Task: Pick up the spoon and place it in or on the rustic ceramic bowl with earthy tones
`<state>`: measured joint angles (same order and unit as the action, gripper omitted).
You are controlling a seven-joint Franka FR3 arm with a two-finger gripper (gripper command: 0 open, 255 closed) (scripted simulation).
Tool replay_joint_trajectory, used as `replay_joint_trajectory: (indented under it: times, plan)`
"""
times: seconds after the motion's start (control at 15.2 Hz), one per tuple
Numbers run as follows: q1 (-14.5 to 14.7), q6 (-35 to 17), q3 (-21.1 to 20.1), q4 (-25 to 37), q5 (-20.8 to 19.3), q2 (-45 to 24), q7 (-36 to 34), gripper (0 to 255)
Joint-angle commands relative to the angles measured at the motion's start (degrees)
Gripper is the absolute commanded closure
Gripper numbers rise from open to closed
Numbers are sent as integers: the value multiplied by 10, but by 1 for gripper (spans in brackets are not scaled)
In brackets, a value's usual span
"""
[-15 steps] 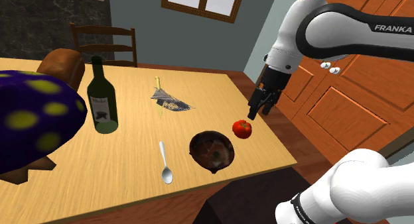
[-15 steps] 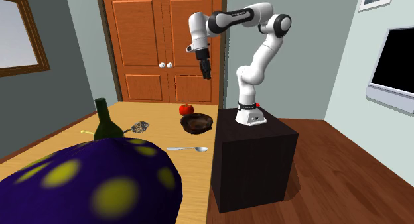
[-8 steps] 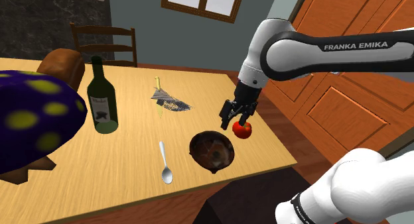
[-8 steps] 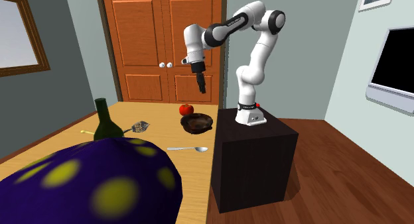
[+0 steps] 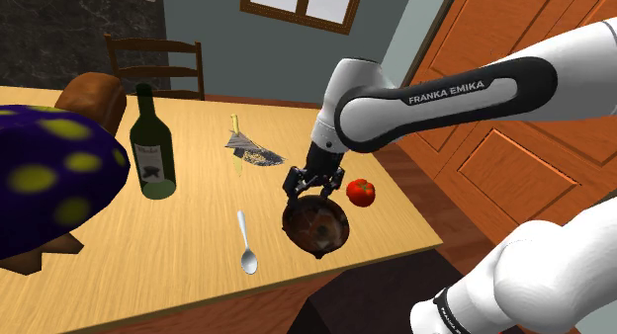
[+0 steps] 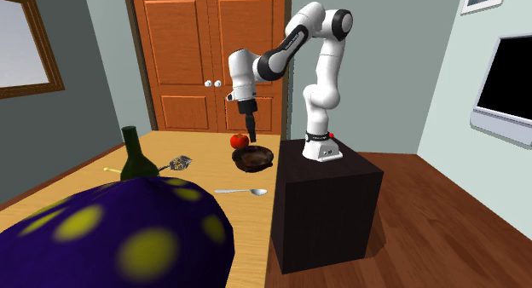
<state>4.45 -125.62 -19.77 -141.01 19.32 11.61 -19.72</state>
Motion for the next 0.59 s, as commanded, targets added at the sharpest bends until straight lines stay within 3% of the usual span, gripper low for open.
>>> replay_joint_trajectory:
  times: [0.0, 0.53]
  plan:
    - [2, -40, -14, 14, -6, -47, -27, 0]
    - [28, -151, -29, 112, -78, -239, -154, 0]
